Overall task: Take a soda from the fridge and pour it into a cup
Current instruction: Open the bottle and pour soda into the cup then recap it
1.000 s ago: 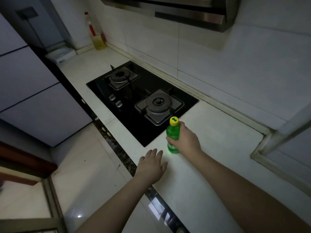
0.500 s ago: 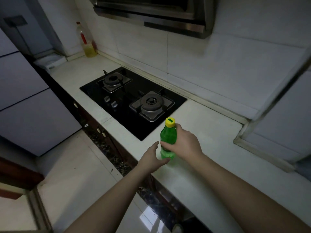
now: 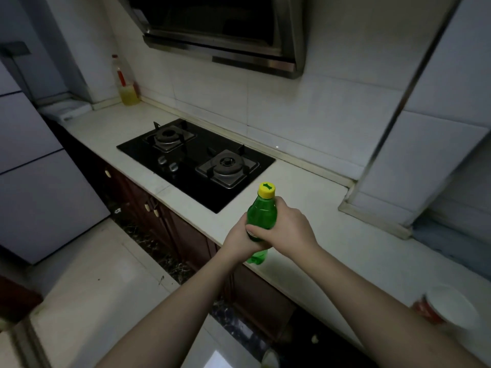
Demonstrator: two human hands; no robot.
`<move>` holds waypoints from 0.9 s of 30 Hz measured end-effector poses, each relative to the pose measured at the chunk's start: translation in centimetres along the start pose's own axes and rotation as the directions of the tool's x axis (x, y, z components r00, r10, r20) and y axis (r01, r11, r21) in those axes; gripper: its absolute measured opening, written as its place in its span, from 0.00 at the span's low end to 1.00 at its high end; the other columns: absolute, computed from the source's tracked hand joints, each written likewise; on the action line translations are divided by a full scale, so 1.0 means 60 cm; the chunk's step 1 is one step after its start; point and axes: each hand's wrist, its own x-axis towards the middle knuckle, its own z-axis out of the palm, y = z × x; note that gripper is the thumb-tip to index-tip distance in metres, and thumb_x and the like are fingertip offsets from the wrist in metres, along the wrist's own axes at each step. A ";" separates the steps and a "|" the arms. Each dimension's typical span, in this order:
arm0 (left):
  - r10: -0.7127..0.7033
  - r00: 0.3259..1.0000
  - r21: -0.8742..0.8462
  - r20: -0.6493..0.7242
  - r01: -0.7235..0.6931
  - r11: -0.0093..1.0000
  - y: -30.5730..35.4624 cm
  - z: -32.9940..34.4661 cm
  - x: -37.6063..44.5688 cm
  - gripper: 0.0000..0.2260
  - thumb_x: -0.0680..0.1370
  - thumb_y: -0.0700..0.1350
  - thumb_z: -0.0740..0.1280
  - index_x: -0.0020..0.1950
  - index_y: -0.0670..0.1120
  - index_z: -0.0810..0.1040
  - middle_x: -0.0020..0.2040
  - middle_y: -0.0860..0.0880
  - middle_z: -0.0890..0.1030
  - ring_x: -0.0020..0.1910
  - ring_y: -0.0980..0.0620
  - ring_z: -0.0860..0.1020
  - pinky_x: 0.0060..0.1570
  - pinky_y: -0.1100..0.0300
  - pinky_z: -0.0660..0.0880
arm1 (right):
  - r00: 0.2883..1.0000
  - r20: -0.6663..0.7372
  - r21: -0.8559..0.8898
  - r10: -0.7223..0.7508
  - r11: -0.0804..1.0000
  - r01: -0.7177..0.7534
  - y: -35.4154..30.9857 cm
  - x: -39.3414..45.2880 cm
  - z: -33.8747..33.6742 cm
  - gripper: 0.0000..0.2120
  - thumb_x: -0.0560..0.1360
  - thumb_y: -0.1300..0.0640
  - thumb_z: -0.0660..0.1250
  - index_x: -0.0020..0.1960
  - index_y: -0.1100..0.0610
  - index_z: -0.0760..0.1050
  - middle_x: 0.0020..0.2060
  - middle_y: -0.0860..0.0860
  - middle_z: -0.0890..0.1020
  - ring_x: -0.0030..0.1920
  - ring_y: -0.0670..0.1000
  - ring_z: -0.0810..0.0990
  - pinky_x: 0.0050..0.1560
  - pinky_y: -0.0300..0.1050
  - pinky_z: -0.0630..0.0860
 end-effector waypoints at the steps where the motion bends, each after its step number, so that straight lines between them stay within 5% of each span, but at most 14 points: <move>1: 0.005 1.000 0.002 -0.002 -0.005 1.000 0.008 0.004 -0.009 0.23 0.59 0.53 0.72 0.54 0.55 0.74 0.45 0.56 0.81 0.47 0.57 0.80 0.45 0.56 0.77 | 1.000 -0.004 0.004 0.009 1.000 -0.009 0.001 -0.010 -0.006 0.32 0.64 0.34 0.70 0.62 0.47 0.67 0.45 0.46 0.80 0.44 0.49 0.78 0.42 0.46 0.76; 8: -0.006 0.999 -0.005 0.045 0.006 1.000 0.028 0.054 -0.039 0.25 0.57 0.56 0.71 0.54 0.55 0.76 0.44 0.56 0.83 0.46 0.58 0.81 0.39 0.67 0.72 | 0.999 0.046 -0.038 0.028 0.999 -0.026 0.021 -0.064 -0.057 0.28 0.70 0.29 0.59 0.58 0.50 0.69 0.47 0.48 0.79 0.46 0.50 0.78 0.45 0.48 0.75; 12: 0.045 0.995 -0.038 0.088 -0.042 0.998 0.052 0.102 -0.042 0.23 0.64 0.53 0.76 0.57 0.59 0.75 0.47 0.58 0.83 0.46 0.64 0.80 0.40 0.70 0.73 | 0.992 -0.123 -0.094 0.019 0.995 -0.031 0.046 -0.091 -0.103 0.31 0.72 0.28 0.47 0.56 0.50 0.72 0.48 0.49 0.77 0.48 0.52 0.77 0.47 0.48 0.74; 17: 0.079 0.986 -0.140 0.147 -0.058 0.989 0.079 0.179 -0.045 0.25 0.67 0.47 0.79 0.61 0.56 0.75 0.50 0.57 0.84 0.49 0.60 0.81 0.47 0.63 0.78 | 0.943 -0.332 -0.101 0.037 0.992 -0.074 0.083 -0.111 -0.166 0.22 0.76 0.36 0.57 0.63 0.48 0.69 0.48 0.45 0.71 0.47 0.49 0.75 0.43 0.43 0.69; 27: 0.008 0.967 -0.079 0.254 0.013 0.997 0.128 0.360 -0.028 0.28 0.62 0.50 0.79 0.60 0.55 0.76 0.50 0.54 0.84 0.50 0.56 0.82 0.53 0.48 0.79 | 0.953 -0.286 -0.296 0.100 0.937 -0.187 0.234 -0.152 -0.278 0.19 0.78 0.37 0.56 0.55 0.53 0.70 0.43 0.52 0.80 0.43 0.57 0.78 0.35 0.46 0.67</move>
